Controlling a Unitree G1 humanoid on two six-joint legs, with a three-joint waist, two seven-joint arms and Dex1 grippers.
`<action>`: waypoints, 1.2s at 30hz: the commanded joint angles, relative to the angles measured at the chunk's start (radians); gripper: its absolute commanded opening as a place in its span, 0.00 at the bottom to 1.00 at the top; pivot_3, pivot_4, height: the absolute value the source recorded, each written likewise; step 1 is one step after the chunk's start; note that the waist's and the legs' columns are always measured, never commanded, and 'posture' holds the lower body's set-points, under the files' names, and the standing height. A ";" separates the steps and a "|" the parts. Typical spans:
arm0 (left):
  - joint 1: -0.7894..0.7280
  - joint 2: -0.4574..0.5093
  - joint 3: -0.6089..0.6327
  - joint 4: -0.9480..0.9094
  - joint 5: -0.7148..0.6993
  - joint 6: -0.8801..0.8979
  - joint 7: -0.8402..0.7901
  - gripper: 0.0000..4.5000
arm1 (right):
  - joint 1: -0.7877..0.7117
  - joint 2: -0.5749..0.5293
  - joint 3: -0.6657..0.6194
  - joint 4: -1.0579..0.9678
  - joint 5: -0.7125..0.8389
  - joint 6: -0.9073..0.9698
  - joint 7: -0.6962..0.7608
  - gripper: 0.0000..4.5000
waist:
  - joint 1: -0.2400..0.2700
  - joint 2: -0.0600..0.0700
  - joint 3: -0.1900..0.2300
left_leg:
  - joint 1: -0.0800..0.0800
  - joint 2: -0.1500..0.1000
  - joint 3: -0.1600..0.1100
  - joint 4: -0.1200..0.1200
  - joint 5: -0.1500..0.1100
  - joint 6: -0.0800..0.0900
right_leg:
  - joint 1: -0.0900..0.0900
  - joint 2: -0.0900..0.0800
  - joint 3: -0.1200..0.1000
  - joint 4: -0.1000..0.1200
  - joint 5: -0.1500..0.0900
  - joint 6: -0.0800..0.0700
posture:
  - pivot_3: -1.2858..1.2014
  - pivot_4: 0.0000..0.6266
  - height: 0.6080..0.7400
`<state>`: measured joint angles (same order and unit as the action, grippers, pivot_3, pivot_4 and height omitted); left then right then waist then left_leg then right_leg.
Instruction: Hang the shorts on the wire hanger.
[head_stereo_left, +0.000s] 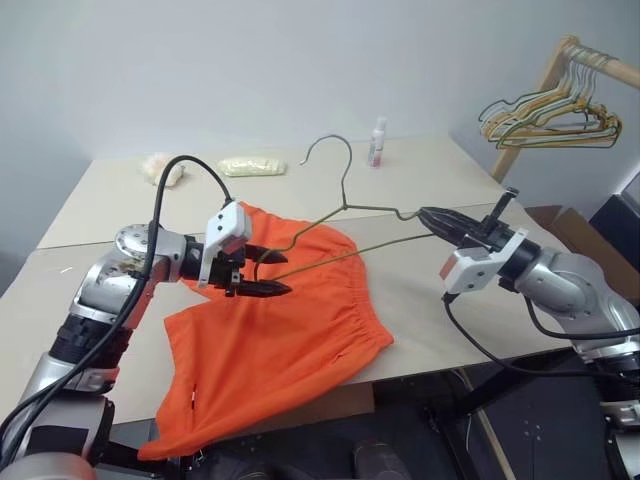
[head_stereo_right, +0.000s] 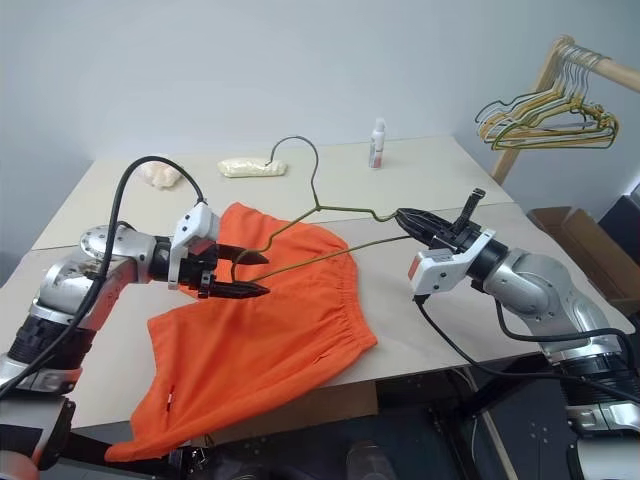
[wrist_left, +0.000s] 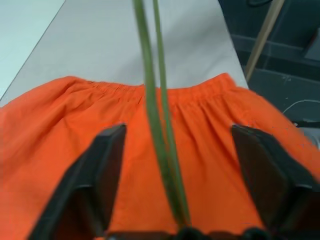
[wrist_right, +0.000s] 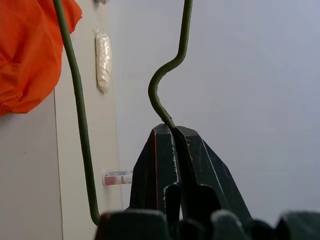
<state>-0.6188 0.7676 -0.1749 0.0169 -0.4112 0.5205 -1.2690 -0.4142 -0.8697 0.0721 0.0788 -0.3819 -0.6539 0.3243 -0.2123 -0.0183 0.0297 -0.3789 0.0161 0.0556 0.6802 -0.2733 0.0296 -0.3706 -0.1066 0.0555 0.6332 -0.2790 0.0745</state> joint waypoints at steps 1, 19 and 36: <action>-0.023 -0.001 0.019 -0.009 0.008 -0.014 -0.004 0.44 | -0.022 0.001 -0.041 -0.035 0.004 0.001 -0.007 0.00 | -0.001 0.000 0.000 | 0.000 0.000 0.000 0.000 0.000 0.000 | 0.000 0.000 0.000 0.000 0.000 0.000 | 0.43 0.00 1.00; -0.040 -0.002 0.041 0.013 0.013 0.011 -0.012 0.00 | 0.015 -0.061 -0.040 -0.075 0.149 -0.037 0.131 0.47 | -0.016 0.000 0.000 | 0.000 0.000 -0.001 0.000 0.000 0.000 | 0.000 -0.001 0.000 0.001 0.000 0.000 | 0.43 0.00 1.00; -0.034 0.031 0.012 0.045 0.144 -0.147 -0.036 0.00 | -0.205 -0.271 0.092 -0.295 0.757 1.086 0.801 0.99 | -0.015 0.001 -0.001 | 0.003 0.001 -0.002 0.001 0.000 0.000 | 0.003 -0.002 -0.002 0.001 0.000 0.000 | 0.44 0.00 1.00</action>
<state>-0.6285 0.7943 -0.1773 0.0688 -0.2701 0.3910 -1.3018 -0.5872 -1.1382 0.1368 -0.1972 0.3560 0.3259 1.0767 -0.2272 -0.0174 0.0292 -0.3767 0.0172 0.0532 0.6809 -0.2733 0.0300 -0.3688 -0.1086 0.0530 0.6347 -0.2790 0.0748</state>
